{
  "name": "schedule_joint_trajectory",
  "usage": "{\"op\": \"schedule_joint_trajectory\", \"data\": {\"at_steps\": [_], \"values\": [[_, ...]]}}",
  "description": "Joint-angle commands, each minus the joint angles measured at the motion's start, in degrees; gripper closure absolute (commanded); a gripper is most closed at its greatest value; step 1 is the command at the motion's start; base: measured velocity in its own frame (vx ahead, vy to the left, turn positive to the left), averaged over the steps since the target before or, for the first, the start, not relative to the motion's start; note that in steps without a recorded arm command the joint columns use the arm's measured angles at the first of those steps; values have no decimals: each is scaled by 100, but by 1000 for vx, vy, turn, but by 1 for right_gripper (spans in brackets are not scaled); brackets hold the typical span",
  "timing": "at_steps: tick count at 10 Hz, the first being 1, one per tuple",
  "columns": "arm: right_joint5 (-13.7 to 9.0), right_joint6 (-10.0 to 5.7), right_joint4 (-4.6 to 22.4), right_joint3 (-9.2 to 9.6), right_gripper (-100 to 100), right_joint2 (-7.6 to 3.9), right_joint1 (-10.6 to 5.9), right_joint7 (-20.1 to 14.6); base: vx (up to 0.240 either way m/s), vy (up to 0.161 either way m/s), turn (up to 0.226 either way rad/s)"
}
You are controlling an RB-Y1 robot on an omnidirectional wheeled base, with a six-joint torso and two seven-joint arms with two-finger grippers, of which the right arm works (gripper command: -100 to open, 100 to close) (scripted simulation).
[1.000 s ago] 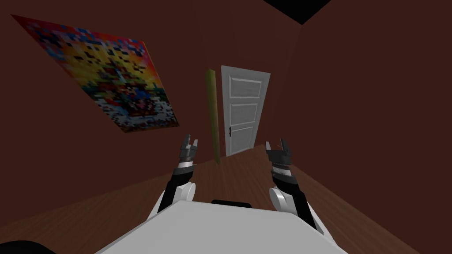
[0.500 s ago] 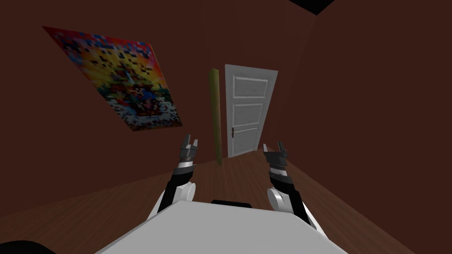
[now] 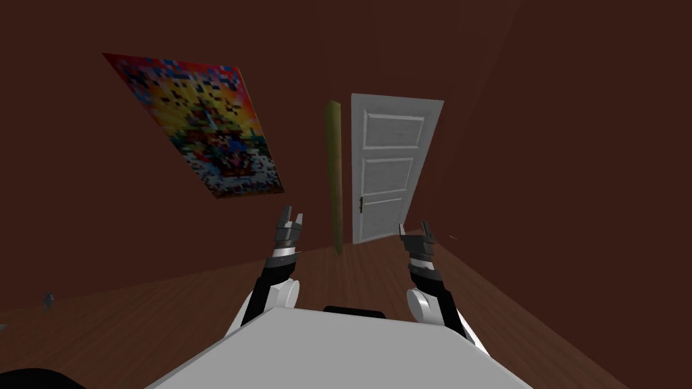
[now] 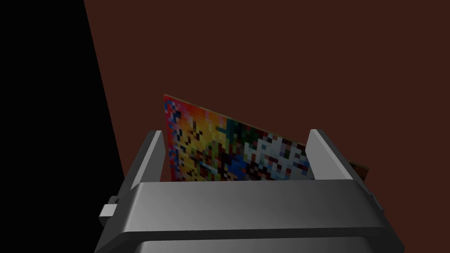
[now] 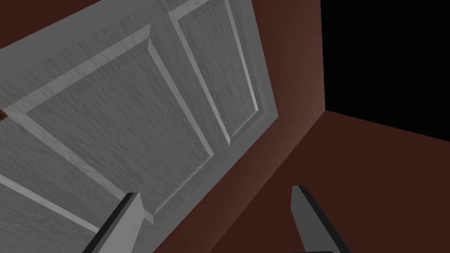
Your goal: Pull the door open
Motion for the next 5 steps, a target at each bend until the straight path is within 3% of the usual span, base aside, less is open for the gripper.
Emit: {"op": "schedule_joint_trajectory", "data": {"at_steps": [1, 5], "values": [[-132, -39, 199, 49, -100, -35, -54, -197, 99, -23, 131], [-478, -139, 734, 166, -100, -135, -201, -679, 98, -26, 144]]}}
